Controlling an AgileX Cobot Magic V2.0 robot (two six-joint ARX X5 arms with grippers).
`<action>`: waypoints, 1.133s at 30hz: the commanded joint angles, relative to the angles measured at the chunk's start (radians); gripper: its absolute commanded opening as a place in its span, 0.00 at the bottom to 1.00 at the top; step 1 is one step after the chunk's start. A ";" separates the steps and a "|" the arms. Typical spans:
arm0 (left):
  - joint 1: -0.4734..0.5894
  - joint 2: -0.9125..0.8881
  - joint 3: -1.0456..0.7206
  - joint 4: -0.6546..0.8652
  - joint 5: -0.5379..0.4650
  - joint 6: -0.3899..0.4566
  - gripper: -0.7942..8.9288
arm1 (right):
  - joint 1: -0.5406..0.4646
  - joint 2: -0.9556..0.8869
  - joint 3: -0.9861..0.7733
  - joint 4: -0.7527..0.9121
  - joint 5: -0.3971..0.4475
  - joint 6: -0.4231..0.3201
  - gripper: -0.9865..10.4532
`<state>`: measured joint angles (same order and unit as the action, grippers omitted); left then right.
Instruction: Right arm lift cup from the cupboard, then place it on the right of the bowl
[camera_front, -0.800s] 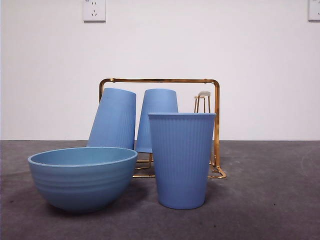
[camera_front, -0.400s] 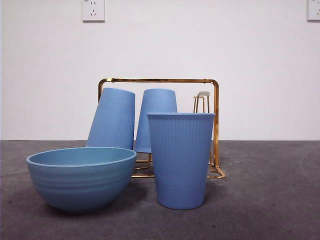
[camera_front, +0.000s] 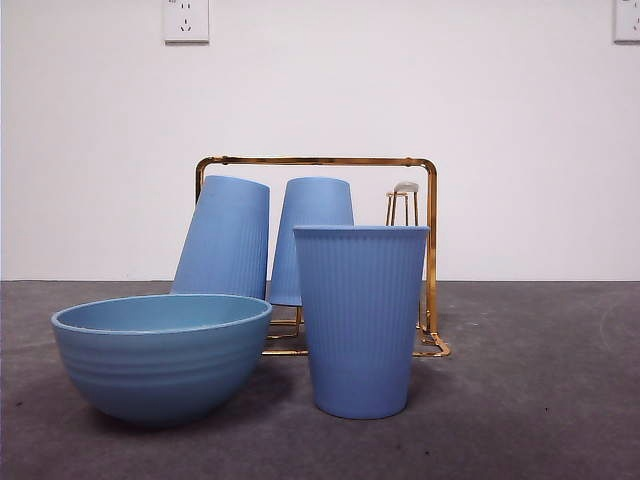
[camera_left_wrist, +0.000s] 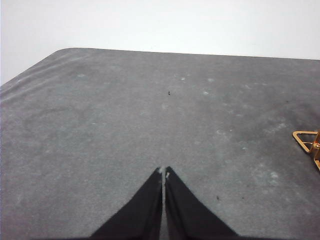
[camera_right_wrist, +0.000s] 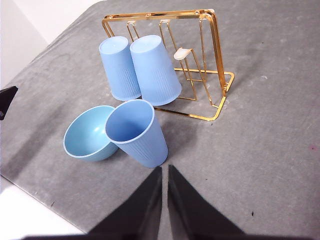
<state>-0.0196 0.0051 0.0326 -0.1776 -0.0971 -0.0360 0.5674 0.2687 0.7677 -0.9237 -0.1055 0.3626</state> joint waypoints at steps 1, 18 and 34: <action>0.002 -0.002 -0.020 -0.010 0.008 0.046 0.09 | 0.005 0.003 0.013 0.011 0.001 -0.011 0.10; 0.002 -0.002 -0.020 -0.008 0.020 0.034 0.09 | 0.005 0.003 0.013 0.011 0.002 -0.011 0.10; 0.002 -0.002 -0.020 -0.008 0.019 0.034 0.09 | -0.129 -0.011 -0.018 0.041 0.043 -0.023 0.10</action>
<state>-0.0200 0.0051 0.0326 -0.1783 -0.0807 0.0032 0.4564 0.2630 0.7544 -0.8967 -0.0650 0.3538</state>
